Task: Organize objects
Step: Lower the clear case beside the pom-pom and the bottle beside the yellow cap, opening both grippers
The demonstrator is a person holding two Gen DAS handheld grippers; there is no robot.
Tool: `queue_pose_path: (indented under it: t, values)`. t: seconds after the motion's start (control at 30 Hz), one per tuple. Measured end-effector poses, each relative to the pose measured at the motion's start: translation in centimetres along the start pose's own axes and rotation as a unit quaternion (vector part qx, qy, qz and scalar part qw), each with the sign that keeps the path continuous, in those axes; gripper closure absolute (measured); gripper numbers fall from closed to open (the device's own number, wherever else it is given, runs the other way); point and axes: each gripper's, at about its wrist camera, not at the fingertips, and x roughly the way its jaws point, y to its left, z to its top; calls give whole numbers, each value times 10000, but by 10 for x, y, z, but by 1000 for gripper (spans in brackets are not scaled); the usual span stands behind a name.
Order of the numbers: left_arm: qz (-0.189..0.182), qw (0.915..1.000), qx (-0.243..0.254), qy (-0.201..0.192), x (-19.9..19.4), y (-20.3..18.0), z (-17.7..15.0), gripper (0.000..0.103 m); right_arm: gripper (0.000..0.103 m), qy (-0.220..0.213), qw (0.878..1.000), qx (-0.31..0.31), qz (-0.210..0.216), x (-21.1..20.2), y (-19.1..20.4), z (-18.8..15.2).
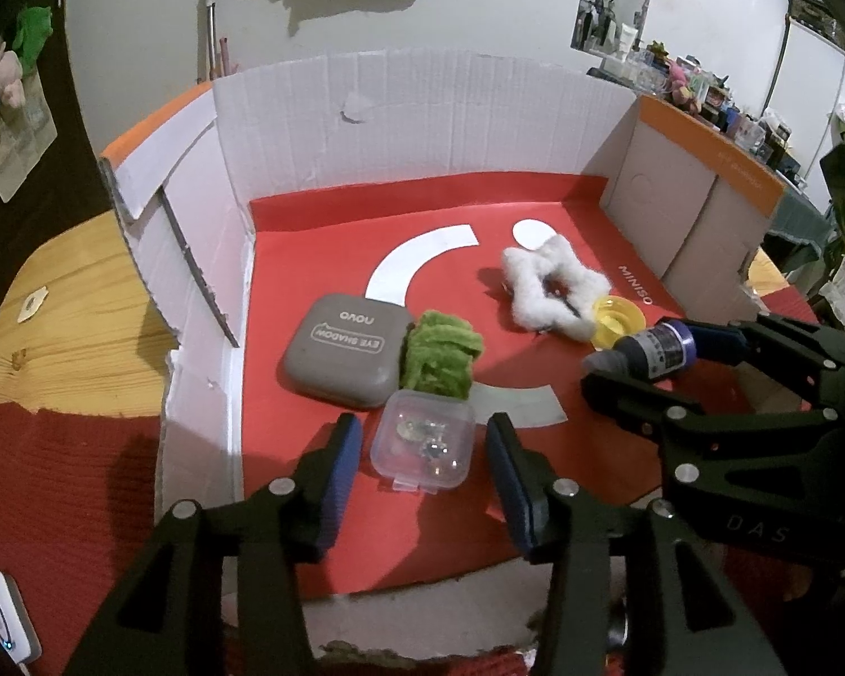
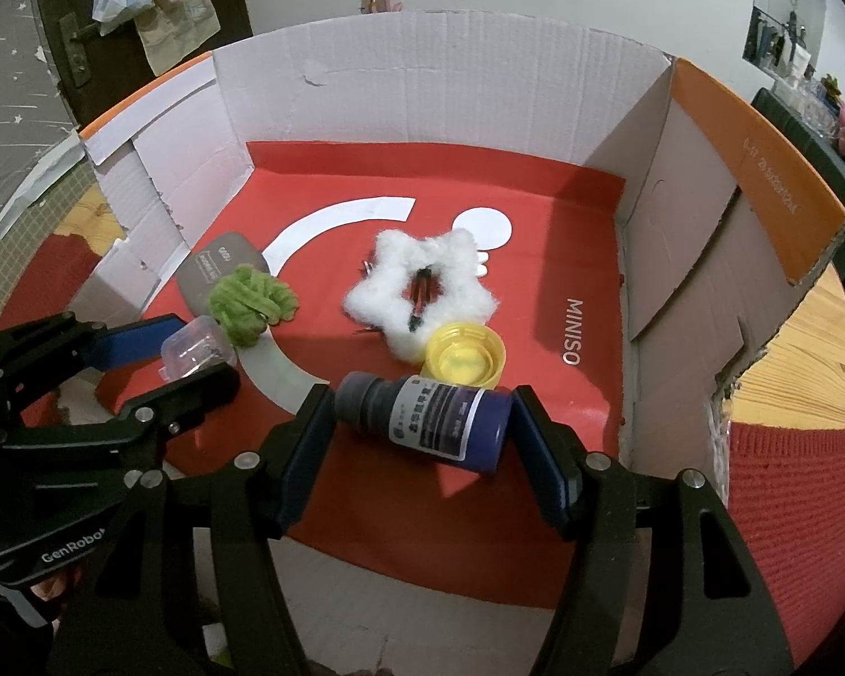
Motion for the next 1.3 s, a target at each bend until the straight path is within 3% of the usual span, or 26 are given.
queue_pose_path:
  t: [0.33, 0.53, 0.7, 0.87, 1.2, 1.3]
  values:
    - [12, 9999, -36, -96, -7, -1, 1, 53, 41, -91, 9999, 40, 33, -2, 2, 5]
    - [35, 9998, -46, -177, -14, -3, 0, 47, 40, -170, 9998, 40, 36, -9, 4, 2]
    - [49, 9996, -97, -247, -22, -1, -3, 47, 32, -246, 9997, 17, 11, -17, 7, -1]
    - [31, 9994, -157, -301, -31, 2, -6, 46, 31, -311, 9995, 77, -3, -29, 2, -8]
    - [47, 9988, -139, -461, -48, -3, -13, 37, 26, -445, 9989, 121, -27, -49, 2, -19]
    - [64, 9986, -152, -498, -53, -2, -16, 34, 20, -481, 9988, 126, -33, -55, 2, -22]
